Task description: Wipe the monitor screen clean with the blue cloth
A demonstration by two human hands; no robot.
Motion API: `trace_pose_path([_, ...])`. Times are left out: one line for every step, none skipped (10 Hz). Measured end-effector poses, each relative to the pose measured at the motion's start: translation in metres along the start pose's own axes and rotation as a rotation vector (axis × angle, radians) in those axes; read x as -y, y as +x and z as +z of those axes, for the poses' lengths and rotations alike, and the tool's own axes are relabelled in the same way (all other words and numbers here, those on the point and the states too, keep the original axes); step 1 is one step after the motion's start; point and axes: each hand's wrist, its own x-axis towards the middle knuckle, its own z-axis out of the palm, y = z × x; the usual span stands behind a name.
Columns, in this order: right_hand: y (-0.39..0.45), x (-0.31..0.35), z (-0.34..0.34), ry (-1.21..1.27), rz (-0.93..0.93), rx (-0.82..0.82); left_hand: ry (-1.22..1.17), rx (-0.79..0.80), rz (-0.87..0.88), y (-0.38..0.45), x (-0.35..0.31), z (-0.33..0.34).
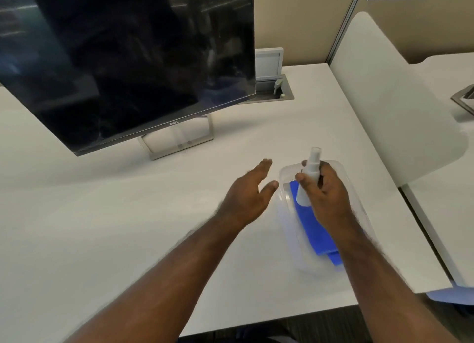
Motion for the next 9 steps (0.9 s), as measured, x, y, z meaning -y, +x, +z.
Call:
trace_pose_path([0.012,-0.017,0.001,-0.03,0.069,-0.001,0.311,0.201,-0.047,-0.003,0.016,0.024])
trace_pose_path([0.017,-0.028,0.011,-0.088,0.093,-0.008,0.496,0.258,-0.02,-0.005,0.024,0.039])
trace_pose_path([0.019,-0.035,0.021,-0.117,0.129,0.01,0.581,0.257,0.007,-0.006,0.026,0.048])
trace_pose_path([0.023,-0.038,0.028,-0.148,0.161,0.014,0.595,0.269,0.013,-0.005,0.027,0.053])
trace_pose_path([0.024,-0.038,0.035,-0.158,0.221,0.005,0.579,0.262,0.004,-0.005,0.029,0.055])
trace_pose_path([0.02,-0.037,0.04,-0.171,0.243,-0.019,0.596,0.258,0.005,-0.005,0.031,0.055])
trace_pose_path([0.017,-0.032,0.039,-0.207,0.222,-0.007,0.625,0.26,0.009,-0.006,0.03,0.054])
trace_pose_path([0.015,-0.025,0.031,-0.25,0.178,-0.015,0.635,0.204,0.024,-0.008,0.029,0.048])
trace_pose_path([0.007,-0.013,0.017,-0.303,0.04,-0.128,0.669,0.095,0.057,-0.012,0.028,0.037])
